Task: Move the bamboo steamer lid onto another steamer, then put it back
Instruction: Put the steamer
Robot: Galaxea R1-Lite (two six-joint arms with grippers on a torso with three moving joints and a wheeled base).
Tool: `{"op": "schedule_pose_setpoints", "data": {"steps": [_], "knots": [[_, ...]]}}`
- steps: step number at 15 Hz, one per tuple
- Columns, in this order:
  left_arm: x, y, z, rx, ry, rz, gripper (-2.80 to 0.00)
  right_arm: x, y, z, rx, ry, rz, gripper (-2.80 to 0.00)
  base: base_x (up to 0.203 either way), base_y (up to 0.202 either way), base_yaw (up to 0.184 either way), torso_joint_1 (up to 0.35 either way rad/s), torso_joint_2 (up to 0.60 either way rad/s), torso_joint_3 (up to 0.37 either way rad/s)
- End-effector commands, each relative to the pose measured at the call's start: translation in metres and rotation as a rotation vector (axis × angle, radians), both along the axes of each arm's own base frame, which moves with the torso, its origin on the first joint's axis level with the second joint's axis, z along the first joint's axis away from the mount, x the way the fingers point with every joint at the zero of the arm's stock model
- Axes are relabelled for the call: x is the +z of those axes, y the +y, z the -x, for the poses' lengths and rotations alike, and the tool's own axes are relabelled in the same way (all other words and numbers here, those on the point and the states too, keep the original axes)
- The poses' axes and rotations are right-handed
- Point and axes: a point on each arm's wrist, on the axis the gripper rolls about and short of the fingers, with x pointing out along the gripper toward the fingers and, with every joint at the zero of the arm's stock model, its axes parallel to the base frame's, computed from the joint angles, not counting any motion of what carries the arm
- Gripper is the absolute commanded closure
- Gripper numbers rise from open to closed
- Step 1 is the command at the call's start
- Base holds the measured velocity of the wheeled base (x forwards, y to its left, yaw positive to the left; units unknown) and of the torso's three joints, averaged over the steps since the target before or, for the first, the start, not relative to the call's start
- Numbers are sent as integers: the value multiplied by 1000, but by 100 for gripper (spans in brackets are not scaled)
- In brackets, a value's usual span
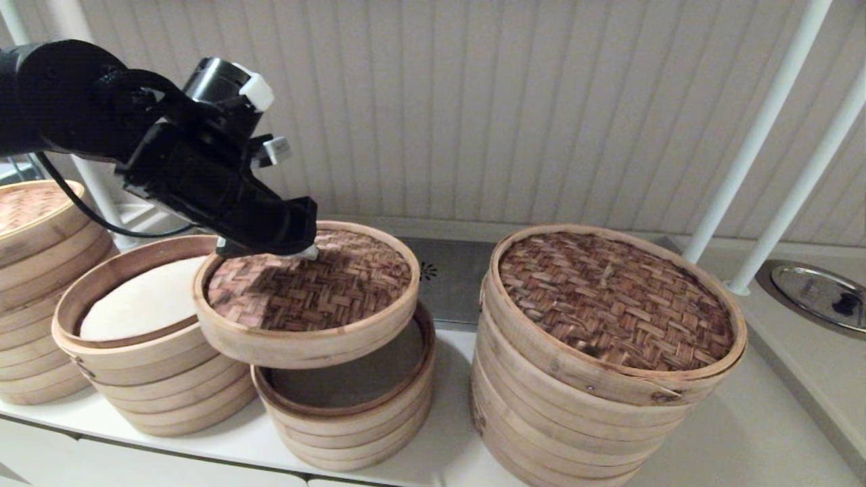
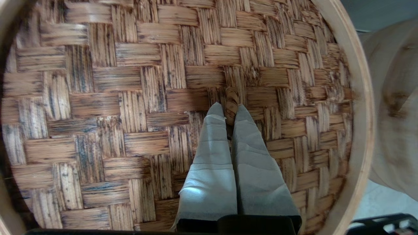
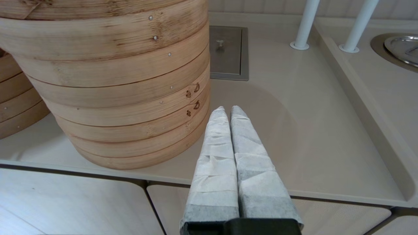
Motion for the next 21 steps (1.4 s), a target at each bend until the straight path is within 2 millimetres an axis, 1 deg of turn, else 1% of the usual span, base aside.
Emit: {"op": "schedule_pose_setpoints", "data": {"steps": [1, 3, 7, 13, 16, 21], "knots": [[-13, -7, -4, -11, 35, -16, 0, 0, 0, 0, 0, 1, 0, 0, 0, 0, 0, 0, 0, 0], [-14, -8, -6, -13, 36, -15, 0, 0, 0, 0, 0, 2, 0, 0, 0, 0, 0, 0, 0, 0], [-29, -16, -23, -12, 34, -17, 0, 0, 0, 0, 0, 2, 0, 0, 0, 0, 0, 0, 0, 0], [-32, -28, -25, -32, 24, -6, 0, 0, 0, 0, 0, -1, 0, 0, 0, 0, 0, 0, 0, 0], [-41, -36, -28, -40, 49, -8, 0, 0, 0, 0, 0, 1, 0, 0, 0, 0, 0, 0, 0, 0], [-42, -37, -30, -38, 38, -5, 0, 0, 0, 0, 0, 1, 0, 0, 0, 0, 0, 0, 0, 0]]}}
